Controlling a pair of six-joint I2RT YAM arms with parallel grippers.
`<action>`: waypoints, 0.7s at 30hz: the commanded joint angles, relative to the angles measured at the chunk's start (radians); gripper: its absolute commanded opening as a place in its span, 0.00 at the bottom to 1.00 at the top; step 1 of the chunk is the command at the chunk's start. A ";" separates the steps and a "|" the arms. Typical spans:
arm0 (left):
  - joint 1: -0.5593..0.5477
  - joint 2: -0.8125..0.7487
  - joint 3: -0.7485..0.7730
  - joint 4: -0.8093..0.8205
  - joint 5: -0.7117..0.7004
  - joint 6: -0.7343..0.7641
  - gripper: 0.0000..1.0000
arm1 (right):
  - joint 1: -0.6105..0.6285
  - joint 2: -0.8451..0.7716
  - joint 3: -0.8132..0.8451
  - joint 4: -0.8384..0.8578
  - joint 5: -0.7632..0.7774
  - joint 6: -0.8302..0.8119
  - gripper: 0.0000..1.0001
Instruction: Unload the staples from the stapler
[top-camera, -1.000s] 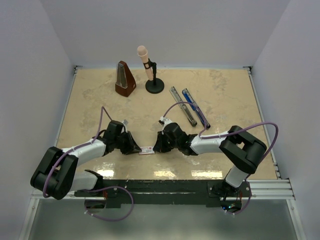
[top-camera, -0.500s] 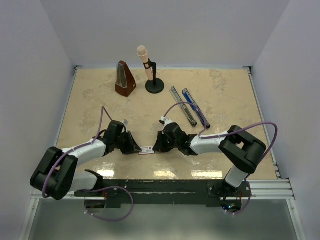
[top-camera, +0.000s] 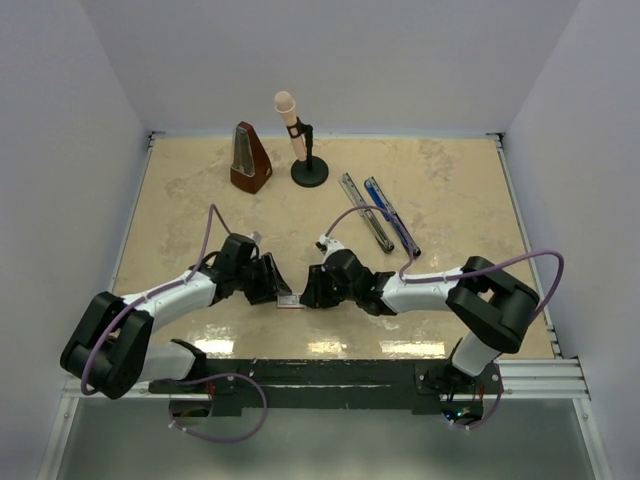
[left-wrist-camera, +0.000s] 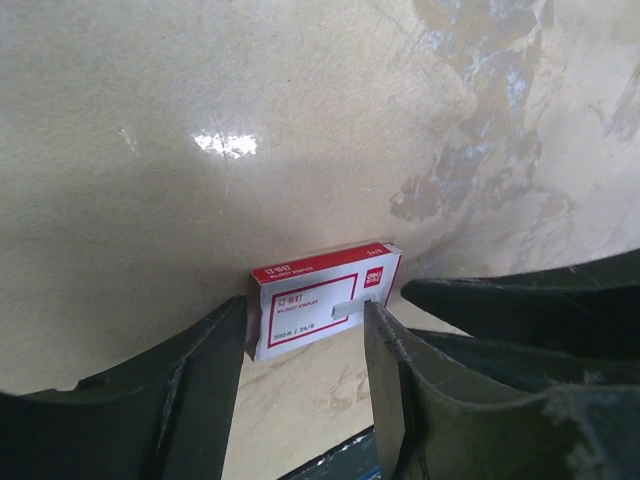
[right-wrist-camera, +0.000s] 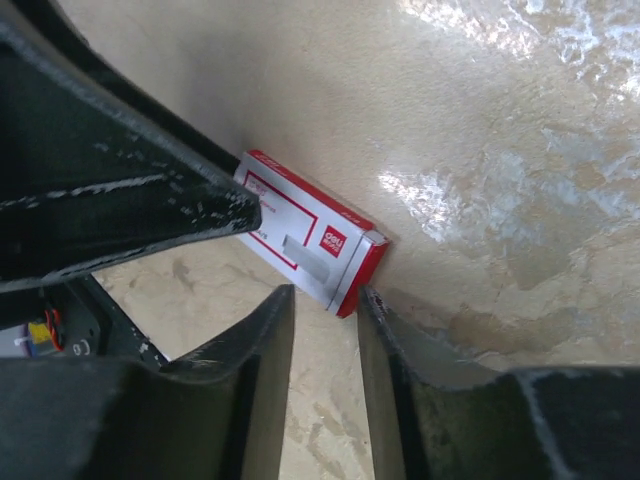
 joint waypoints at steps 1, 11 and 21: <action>-0.004 -0.023 0.051 -0.082 -0.077 0.043 0.56 | 0.006 -0.088 0.000 -0.048 0.068 -0.009 0.42; -0.044 -0.029 0.142 -0.209 -0.190 0.107 0.78 | 0.006 -0.256 -0.026 -0.136 0.220 -0.068 0.99; -0.205 0.058 0.281 -0.350 -0.361 0.097 1.00 | 0.006 -0.566 -0.188 -0.213 0.459 -0.045 0.99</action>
